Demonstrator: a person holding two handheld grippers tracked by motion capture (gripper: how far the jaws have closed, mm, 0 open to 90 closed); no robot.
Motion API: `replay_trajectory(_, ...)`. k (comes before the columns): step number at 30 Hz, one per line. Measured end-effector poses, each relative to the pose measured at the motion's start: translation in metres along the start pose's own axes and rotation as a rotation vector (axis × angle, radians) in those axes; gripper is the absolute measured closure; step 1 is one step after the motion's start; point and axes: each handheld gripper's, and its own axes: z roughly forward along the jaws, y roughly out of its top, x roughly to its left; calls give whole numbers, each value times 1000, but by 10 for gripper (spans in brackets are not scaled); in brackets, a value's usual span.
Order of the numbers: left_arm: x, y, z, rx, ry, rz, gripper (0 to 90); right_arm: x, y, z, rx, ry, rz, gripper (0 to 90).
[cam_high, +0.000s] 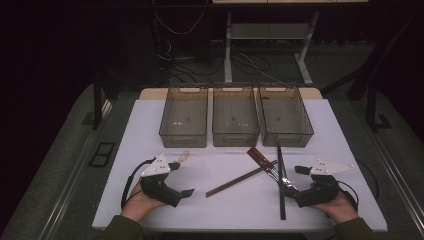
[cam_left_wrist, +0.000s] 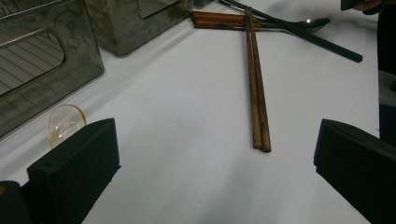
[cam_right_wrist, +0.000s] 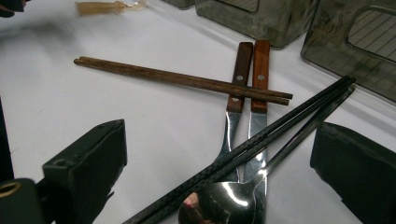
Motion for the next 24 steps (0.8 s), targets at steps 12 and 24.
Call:
replay_trajectory(12,0,2,3,0,-10,-12,0,-4,0,-3,-21,7,22,40)
replay_trajectory(24,-2,4,9,4,-21,-7,0,-6,2,-5,-46,7,41,40)
